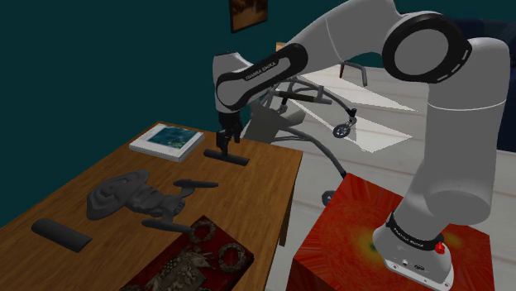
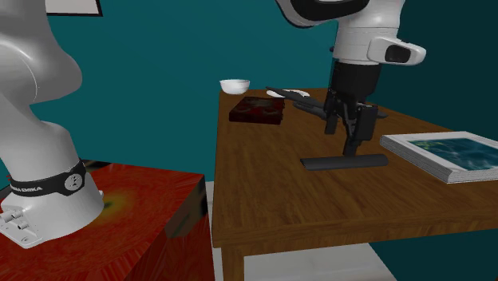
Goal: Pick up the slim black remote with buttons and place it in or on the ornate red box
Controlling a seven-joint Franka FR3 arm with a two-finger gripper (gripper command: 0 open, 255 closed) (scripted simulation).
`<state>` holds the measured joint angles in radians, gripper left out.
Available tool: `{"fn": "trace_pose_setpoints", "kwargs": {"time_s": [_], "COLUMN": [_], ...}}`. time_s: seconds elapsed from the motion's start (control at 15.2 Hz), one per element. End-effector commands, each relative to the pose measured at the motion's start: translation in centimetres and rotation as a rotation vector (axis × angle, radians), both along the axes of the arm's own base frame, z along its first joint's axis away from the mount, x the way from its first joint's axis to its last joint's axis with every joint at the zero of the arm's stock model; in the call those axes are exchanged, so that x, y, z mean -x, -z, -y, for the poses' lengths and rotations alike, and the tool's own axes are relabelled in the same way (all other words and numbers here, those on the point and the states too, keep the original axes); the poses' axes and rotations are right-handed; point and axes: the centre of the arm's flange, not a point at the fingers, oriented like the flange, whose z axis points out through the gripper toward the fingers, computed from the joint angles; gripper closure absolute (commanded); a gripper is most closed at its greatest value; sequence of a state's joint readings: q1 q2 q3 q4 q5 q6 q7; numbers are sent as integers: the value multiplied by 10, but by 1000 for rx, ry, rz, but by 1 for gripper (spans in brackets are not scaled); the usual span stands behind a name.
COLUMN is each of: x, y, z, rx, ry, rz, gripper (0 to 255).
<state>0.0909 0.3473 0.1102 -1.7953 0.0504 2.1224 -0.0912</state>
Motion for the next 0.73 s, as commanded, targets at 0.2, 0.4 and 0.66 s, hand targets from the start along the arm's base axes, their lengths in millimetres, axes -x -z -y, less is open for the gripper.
{"fn": "trace_pose_setpoints", "kwargs": {"time_s": [0.2,0.4,0.66], "x": [-3,-3,-3], "y": [28,42,42], "z": [-4,-5,-5], "rx": [-1,-1,-1], "ry": [-4,-4,-4], "rz": [3,3,3], "gripper": [0,0,0]}}
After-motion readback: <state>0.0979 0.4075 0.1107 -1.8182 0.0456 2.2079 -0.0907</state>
